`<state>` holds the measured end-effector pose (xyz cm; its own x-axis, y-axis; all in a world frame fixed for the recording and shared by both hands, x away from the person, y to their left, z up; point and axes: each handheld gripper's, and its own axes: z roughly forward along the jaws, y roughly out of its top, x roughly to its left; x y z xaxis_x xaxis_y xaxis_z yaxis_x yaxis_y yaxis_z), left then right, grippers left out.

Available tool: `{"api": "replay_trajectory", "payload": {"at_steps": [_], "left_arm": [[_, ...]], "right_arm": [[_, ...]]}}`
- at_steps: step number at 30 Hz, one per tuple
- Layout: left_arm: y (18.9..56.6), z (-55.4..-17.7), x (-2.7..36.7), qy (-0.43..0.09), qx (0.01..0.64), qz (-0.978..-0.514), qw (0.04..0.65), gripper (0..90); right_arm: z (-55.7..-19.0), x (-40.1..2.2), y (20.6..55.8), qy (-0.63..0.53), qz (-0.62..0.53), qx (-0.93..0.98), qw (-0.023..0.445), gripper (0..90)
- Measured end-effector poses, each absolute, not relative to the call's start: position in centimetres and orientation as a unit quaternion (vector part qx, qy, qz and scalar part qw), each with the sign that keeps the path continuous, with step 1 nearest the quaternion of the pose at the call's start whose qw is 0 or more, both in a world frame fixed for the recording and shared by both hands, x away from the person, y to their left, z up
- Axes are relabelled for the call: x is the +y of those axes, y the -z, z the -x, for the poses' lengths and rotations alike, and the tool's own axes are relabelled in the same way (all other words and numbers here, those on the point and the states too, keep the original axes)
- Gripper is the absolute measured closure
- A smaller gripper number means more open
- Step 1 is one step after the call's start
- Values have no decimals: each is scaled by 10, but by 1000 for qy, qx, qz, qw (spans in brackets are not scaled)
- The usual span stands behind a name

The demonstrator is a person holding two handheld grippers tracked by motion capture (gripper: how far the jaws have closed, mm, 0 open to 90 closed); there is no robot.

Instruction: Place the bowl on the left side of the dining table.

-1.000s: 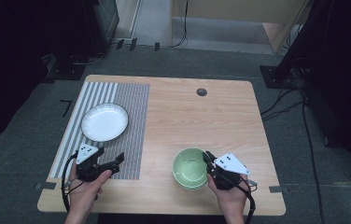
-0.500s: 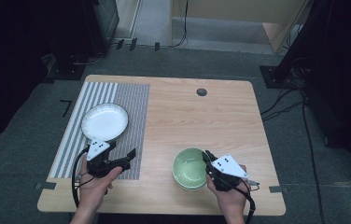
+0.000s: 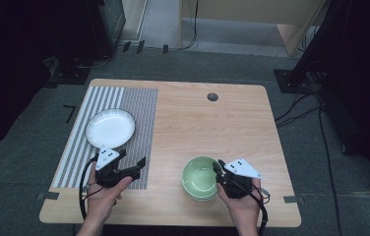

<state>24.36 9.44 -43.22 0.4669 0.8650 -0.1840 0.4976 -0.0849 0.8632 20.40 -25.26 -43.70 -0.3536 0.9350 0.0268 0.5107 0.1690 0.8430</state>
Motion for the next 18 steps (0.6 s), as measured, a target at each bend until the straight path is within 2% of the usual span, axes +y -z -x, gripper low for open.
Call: {"api": "replay_trajectory", "payload": {"at_steps": [5, 11, 18], "left_arm": [[430, -242, 92, -195, 475, -712, 479, 209], [426, -239, 88, -195, 468, -713, 484, 208], [416, -233, 81, -186, 453, -713, 502, 203]], "right_arm": [[-205, -247, 438, -376, -504, 727, 276, 837], [-201, -248, 436, -398, -470, 728, 300, 842], [-193, -244, 411, -431, -442, 704, 350, 842]]}}
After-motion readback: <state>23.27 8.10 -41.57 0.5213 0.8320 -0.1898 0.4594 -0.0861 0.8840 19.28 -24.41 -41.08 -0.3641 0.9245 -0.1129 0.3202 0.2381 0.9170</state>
